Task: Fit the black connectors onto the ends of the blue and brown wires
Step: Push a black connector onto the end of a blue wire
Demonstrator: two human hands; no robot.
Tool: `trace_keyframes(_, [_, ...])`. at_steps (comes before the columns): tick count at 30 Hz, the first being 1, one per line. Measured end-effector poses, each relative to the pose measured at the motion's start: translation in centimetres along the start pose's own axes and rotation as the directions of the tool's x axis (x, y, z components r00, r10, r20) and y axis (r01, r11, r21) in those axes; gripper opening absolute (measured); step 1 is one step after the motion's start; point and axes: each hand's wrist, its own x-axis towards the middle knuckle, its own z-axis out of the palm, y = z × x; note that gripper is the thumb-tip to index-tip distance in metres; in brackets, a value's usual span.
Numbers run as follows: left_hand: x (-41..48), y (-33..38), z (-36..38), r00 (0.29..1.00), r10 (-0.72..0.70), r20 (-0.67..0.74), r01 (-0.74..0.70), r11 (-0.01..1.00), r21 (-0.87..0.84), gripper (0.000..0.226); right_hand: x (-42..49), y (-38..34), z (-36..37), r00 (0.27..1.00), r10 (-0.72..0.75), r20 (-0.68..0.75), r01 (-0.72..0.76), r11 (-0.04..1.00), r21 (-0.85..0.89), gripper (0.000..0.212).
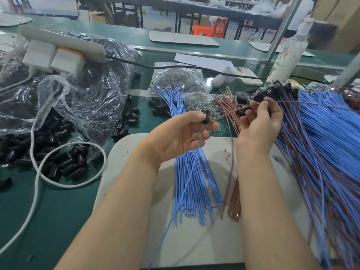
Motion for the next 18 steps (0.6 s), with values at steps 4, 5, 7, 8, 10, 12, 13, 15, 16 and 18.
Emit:
trace_keyframes(4, [-0.2,0.2,-0.1,0.999,0.041,0.016,-0.040,0.997,-0.065,0.010,0.3,-0.1,-0.2,0.999,0.014,-0.033,-0.014,1.000,0.007,0.012])
trace_keyframes(5, [-0.1,0.2,-0.1,0.999,0.051,-0.005,-0.052,0.997,-0.062,0.006,0.2,0.0,-0.1,1.000,0.031,-0.002,-0.031,0.999,-0.008,0.010])
trace_keyframes(7, [0.3,0.1,-0.1,0.994,0.074,-0.079,-0.076,0.997,-0.033,0.005,-0.1,0.3,0.2,0.988,0.087,0.124,-0.076,0.993,-0.096,0.010])
trace_keyframes(8, [0.5,0.1,-0.1,0.988,0.089,-0.124,-0.091,0.996,-0.015,0.006,-0.3,0.6,0.5,0.969,0.125,0.212,-0.083,0.977,-0.196,0.013])
trace_keyframes(10, [0.7,0.1,-0.2,0.971,0.126,-0.201,-0.125,0.992,0.016,0.014,-1.0,1.2,1.0,0.889,0.228,0.398,-0.038,0.901,-0.431,0.017])
trace_keyframes(12, [0.8,0.1,-0.4,0.956,0.169,-0.241,-0.162,0.986,0.050,0.016,-1.8,1.9,1.3,0.786,0.319,0.529,0.006,0.852,-0.523,0.019])
trace_keyframes(13, [0.8,0.0,-0.5,0.951,0.186,-0.248,-0.174,0.982,0.072,0.014,-2.0,2.1,1.4,0.760,0.330,0.560,0.009,0.856,-0.516,0.020])
trace_keyframes(15, [0.9,-0.3,-0.6,0.935,0.209,-0.288,-0.173,0.974,0.145,0.010,-2.0,2.4,1.3,0.785,0.266,0.560,0.056,0.870,-0.491,0.021])
trace_keyframes(16, [1.0,-0.4,-0.6,0.917,0.228,-0.328,-0.162,0.963,0.217,0.008,-1.9,2.3,1.3,0.819,0.197,0.539,0.119,0.860,-0.495,0.019])
trace_keyframes(18, [1.3,-0.8,-0.7,0.864,0.306,-0.400,-0.134,0.905,0.404,0.007,-1.4,2.2,1.1,0.877,0.046,0.479,0.228,0.838,-0.497,0.015])
